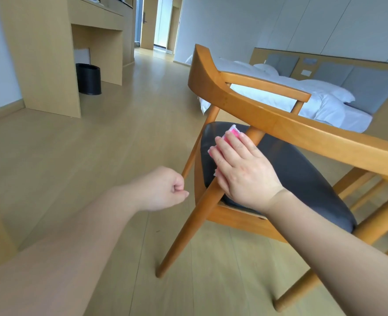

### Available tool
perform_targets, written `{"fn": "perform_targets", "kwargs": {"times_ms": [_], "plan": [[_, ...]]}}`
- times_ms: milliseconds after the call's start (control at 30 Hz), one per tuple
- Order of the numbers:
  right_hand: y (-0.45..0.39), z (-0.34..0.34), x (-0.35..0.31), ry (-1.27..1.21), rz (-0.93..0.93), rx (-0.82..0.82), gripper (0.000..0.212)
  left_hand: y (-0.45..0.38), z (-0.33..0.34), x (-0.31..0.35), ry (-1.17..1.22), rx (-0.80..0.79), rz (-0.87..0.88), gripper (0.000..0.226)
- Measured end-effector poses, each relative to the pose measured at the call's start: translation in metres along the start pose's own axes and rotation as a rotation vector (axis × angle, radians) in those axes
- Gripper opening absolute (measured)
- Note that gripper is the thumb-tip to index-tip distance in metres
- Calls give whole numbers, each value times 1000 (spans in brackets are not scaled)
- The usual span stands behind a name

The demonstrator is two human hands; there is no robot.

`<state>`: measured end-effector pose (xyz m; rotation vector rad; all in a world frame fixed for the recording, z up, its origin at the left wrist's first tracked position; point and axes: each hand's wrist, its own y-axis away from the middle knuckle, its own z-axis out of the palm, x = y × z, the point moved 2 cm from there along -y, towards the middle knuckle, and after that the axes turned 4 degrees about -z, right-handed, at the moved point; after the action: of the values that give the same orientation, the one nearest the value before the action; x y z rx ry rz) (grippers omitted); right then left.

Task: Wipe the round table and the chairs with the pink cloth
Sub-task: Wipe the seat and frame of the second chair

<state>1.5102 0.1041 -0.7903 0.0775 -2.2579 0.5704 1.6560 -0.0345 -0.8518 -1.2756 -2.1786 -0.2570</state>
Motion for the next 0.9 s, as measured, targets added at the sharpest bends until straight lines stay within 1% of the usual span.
{"fn": "perform_targets", "kwargs": {"times_ms": [100,167,333,400,567,667,767,900], "plan": [[8,11,-19,-11,-52,-42,45,-1,-4,0,-1,10,3,40],[14,20,-44,-1,-98,-85,47,0,-4,-1,-15,8,11,38],[36,47,-110,15,-253,-363,58,10,14,-12,-25,-54,5,34],[40,55,-123,12,-258,-416,58,13,20,-18,-17,-74,-13,33],[36,59,-127,-45,-275,-397,63,14,20,-37,6,-101,-55,29],[38,52,-120,-50,-302,-396,64,15,22,-48,15,-86,-83,30],[31,35,-96,-7,-304,-320,62,15,22,-55,42,-42,-113,29],[17,5,-47,45,-231,-259,58,12,19,-55,52,-9,-135,30]]}}
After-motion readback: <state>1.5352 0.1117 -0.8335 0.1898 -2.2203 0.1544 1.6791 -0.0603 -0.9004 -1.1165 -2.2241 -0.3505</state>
